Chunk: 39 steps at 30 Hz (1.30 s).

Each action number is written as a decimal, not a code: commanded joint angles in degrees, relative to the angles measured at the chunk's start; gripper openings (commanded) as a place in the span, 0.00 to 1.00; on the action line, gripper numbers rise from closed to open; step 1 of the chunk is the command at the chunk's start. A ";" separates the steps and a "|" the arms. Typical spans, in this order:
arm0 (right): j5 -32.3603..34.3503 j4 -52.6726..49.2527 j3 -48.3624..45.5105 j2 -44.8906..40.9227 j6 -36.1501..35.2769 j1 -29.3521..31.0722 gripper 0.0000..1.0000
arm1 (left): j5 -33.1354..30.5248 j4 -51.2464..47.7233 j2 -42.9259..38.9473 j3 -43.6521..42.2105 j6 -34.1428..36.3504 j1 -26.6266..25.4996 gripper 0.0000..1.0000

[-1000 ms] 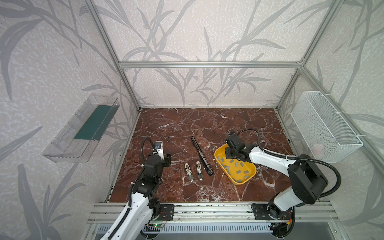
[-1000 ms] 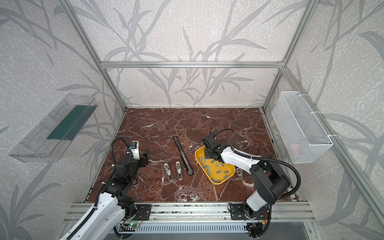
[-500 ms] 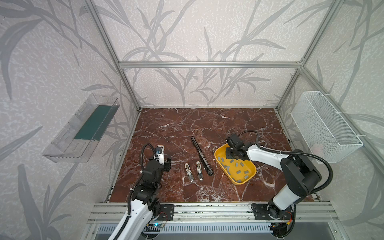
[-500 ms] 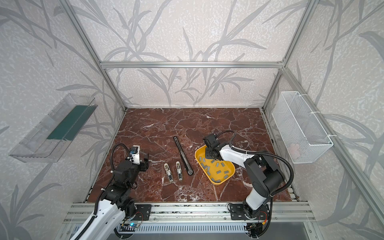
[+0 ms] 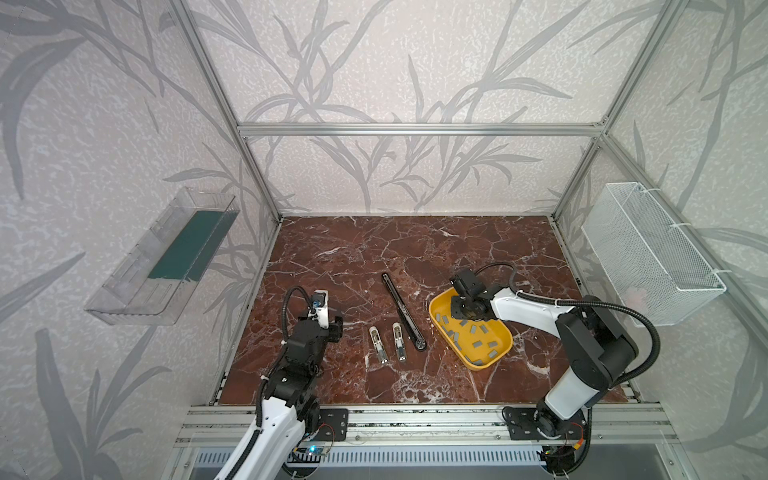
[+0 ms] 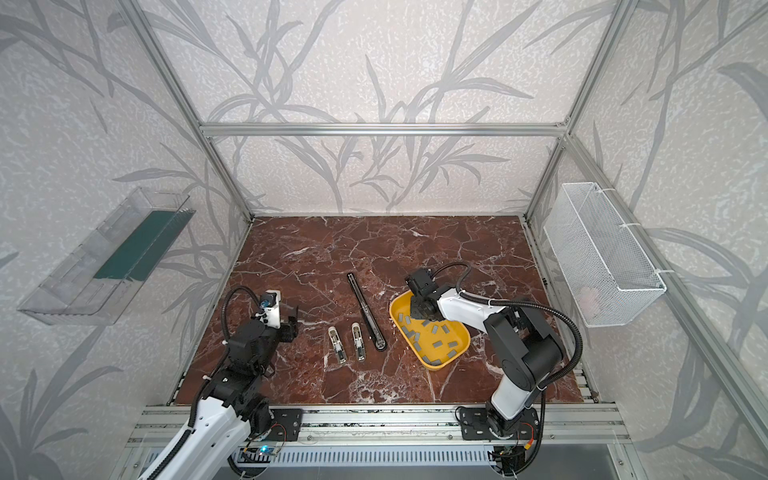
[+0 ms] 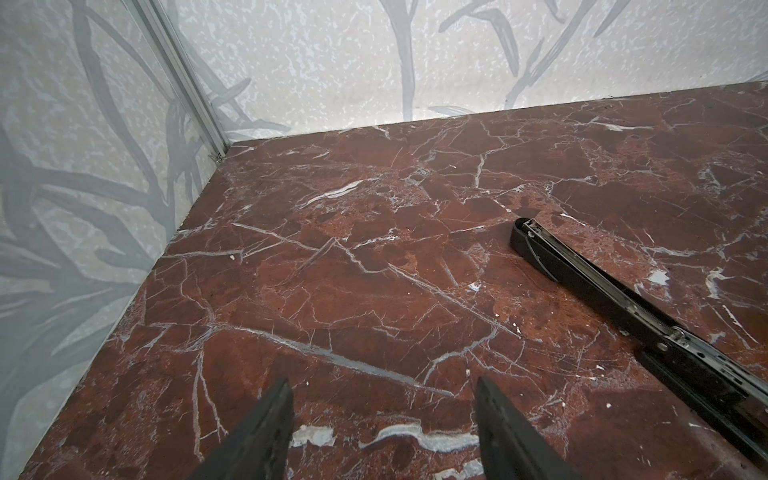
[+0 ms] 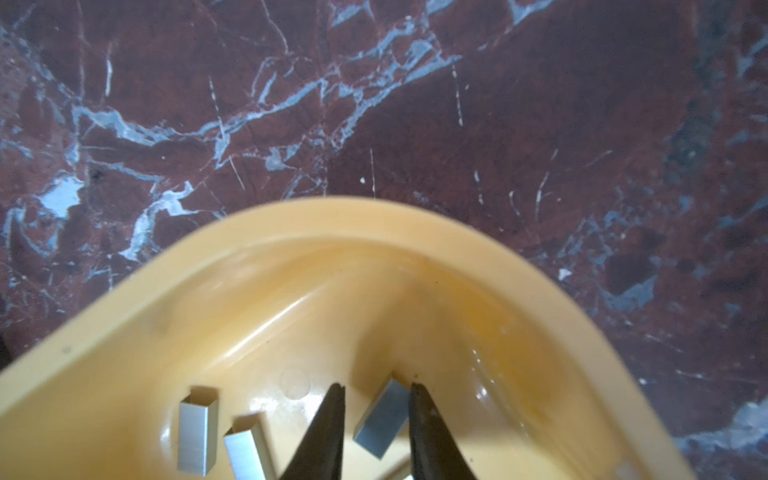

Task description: Load the staples into the stapler

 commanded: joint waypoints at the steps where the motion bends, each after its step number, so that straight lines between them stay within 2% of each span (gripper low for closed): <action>1: 2.37 -1.75 -0.57 -2.52 0.64 -0.08 0.29 | -0.17 1.38 0.14 -0.85 0.16 0.08 0.69; 8: 3.56 0.87 -3.66 -6.00 2.66 -0.09 0.30 | -0.20 1.35 0.18 -0.82 0.16 0.07 0.69; 22: -2.53 1.80 -1.97 -0.85 2.95 -0.07 0.40 | -0.18 1.29 0.00 -0.95 0.18 0.06 0.69; 33: -4.35 -0.36 1.27 4.06 1.40 -0.12 0.34 | -0.19 1.46 0.14 -0.91 0.08 0.06 0.69; 38: -2.68 -3.16 3.21 5.77 1.40 -0.02 0.31 | -0.14 1.47 0.18 -0.95 0.10 0.06 0.69; 39: -2.15 -3.58 3.52 6.01 -0.40 0.00 0.31 | -0.13 1.47 0.17 -0.98 0.12 0.06 0.70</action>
